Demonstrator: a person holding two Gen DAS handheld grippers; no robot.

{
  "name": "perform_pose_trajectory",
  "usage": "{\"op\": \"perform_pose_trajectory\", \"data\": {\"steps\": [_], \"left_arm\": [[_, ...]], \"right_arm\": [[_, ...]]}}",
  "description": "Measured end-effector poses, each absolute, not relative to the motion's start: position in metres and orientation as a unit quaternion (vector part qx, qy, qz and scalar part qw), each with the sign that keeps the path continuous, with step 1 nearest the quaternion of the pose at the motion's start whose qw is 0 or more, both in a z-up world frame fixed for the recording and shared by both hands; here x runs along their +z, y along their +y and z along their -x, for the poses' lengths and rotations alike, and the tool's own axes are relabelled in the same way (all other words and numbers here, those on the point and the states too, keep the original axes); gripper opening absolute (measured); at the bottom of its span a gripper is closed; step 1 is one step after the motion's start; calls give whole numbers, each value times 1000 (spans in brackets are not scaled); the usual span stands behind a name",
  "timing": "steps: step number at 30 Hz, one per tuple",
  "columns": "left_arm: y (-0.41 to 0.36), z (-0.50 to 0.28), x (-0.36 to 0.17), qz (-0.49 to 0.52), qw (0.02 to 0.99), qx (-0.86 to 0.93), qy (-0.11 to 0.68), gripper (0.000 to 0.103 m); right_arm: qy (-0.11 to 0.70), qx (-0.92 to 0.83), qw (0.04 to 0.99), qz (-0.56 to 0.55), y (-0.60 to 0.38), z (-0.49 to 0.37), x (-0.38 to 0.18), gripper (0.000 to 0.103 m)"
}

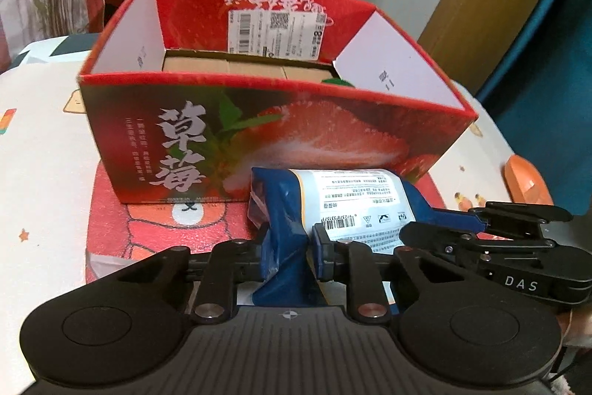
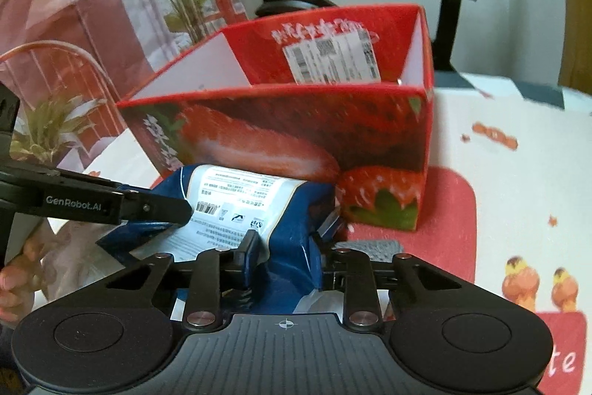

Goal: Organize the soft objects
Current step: 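Lift the blue packet with both grippers and release it into the red box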

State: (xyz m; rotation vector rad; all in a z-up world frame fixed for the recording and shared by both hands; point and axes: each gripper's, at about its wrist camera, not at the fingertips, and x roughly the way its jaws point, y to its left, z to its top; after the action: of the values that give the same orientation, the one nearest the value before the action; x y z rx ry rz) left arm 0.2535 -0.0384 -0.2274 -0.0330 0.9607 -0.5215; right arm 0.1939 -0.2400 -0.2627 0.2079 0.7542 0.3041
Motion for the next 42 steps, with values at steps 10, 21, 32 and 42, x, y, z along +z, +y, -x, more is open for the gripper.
{"op": "perform_pose_trajectory", "data": {"steps": [10, 21, 32, 42], "left_arm": [[-17, -225, -192, 34, 870, -257, 419, 23], [-11, -217, -130, 24, 901, -261, 346, 23], [-31, -285, -93, 25, 923, -248, 294, 23], [-39, -380, -132, -1, 920, -186, 344, 23]], "right_arm": [[326, 172, 927, -69, -230, -173, -221, 26], [258, 197, 945, -37, -224, -174, -158, 25], [211, 190, 959, 22, -228, -247, -106, 25], [284, 182, 939, 66, -206, -363, -146, 25]]}}
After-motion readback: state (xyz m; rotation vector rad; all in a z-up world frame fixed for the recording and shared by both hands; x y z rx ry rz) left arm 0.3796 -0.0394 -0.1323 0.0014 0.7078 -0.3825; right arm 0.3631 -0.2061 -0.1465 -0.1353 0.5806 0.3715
